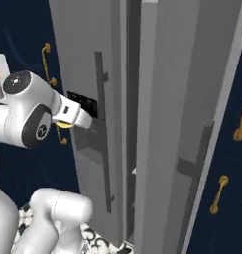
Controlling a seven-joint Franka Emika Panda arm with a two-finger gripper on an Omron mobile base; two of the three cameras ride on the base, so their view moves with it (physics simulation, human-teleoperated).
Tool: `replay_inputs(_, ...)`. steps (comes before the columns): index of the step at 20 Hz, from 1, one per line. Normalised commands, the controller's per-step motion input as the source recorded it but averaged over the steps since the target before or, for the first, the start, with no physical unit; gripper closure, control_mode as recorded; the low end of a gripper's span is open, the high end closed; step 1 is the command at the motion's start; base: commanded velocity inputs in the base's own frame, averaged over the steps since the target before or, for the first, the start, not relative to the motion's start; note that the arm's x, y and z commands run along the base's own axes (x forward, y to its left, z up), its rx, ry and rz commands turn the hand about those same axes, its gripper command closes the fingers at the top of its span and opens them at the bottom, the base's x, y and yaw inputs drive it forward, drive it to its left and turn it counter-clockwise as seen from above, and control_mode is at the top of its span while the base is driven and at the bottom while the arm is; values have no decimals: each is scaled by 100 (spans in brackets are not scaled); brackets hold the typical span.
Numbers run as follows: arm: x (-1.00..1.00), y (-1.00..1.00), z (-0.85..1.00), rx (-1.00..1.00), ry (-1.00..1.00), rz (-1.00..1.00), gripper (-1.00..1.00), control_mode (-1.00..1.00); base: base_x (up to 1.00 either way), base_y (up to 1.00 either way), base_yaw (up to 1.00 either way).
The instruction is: Grab a lemon wedge from the fridge and one ice cube from the ice bowl, and put them in the glass of lemonade.
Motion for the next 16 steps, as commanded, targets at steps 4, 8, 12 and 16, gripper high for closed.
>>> replay_inputs(4, 0, 0, 0, 0, 0, 0, 100, 100, 0, 38, 92)
replay_inputs(8, 0, 0, 0, 0, 0, 0, 100, 100, 0, 39, 92)
replay_inputs(12, 0, 0, 0, 0, 0, 0, 100, 100, 0, 32, 94)
replay_inputs(16, 0, 0, 0, 0, 0, 0, 100, 100, 44, 16, 82)
